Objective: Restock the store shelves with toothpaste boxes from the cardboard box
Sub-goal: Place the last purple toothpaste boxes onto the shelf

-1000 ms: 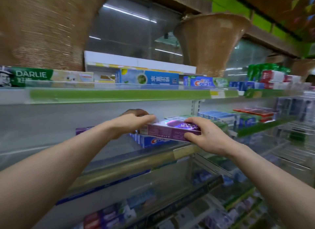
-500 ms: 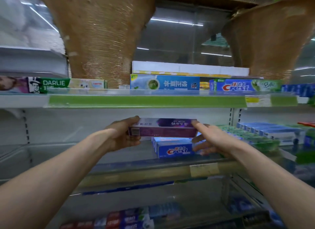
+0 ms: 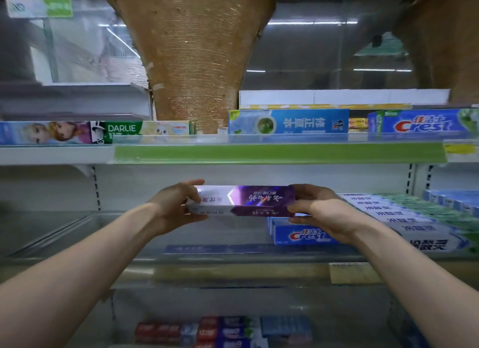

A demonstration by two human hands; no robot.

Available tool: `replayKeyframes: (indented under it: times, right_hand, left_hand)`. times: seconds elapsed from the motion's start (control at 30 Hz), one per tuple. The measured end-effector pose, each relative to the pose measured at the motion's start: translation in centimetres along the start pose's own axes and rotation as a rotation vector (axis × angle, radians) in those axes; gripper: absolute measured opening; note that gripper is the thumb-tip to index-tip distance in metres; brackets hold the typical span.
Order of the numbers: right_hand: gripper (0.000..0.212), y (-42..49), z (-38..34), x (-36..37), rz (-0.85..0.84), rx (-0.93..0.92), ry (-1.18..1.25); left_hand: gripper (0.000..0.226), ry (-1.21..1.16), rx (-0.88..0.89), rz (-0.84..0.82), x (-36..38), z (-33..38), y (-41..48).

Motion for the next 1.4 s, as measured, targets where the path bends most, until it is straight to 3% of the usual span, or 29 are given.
replayKeyframes:
  times: [0.13,0.33,0.4,0.47,0.53,0.6,0.67,0.77,0.87,1.0,1.13,1.23,1.4]
  right_hand:
    - [0.038,0.8,0.3,1.2,0.005,0.016,0.004]
    - [0.030,0.9,-0.3,4.3,-0.142,0.135,-0.031]
    - [0.016,0.6,-0.5,6.4,-0.217,0.126,-0.060]
    - [0.011,0.7,-0.4,8.8,-0.241,0.106,-0.080]
    - [0.022,1.2,0.1,10.3,-0.200,0.104,-0.091]
    - [0.027,2.0,0.2,10.6,-0.146,0.120,-0.176]
    - [0.029,2.8,-0.4,9.5,-0.047,0.066,-0.391]
    - [0.037,4.0,-2.5,7.1,0.107,-0.112,-0.781]
    - [0.055,4.8,-3.4,7.0,0.018,-0.220,-0.957]
    - [0.069,6.0,-2.5,8.5,-0.161,-0.188,-1.101]
    - [0.041,7.5,-1.5,9.2,-0.170,-0.187,-1.186]
    - [0.029,8.3,-0.8,9.0,-0.140,-0.202,-1.227]
    - [0.039,9.8,0.9,8.6,-0.119,-0.170,-1.266]
  left_hand:
    - [0.046,0.023,0.046,0.004,-1.0,0.1,0.7]
    - [0.010,-0.305,0.055,0.158,-2.2,1.1,2.5]
    - [0.004,-0.283,0.059,0.116,-0.9,1.4,2.3]
    - [0.013,-0.139,0.014,-0.034,1.4,1.0,1.4]
    - [0.012,0.071,-0.080,-0.166,3.1,0.3,0.5]
    - [0.005,0.230,-0.089,-0.170,2.6,0.5,0.8]
    - [0.006,0.456,0.006,-0.112,0.8,1.7,1.5]
    - [0.033,0.927,0.158,-0.053,-1.8,3.2,1.8]
    - [0.055,1.156,0.280,-0.083,-2.3,3.2,2.2]
    - [0.055,1.271,0.404,-0.150,-1.5,2.5,2.8]
    - [0.057,1.261,0.484,-0.151,-1.3,2.2,3.5]
    - [0.056,1.337,0.467,-0.054,-2.7,1.7,4.9]
    - [0.039,1.365,0.300,0.054,-5.0,0.3,7.0]
Point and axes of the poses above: each hand's wrist, its own y-axis towards the middle knuckle, its own x-axis out of the palm, z = x × y, the point moved 3 cm from there along y, towards the middle knuckle, and after that the axes turned 5 degrees about y, right-handed, at the moved point
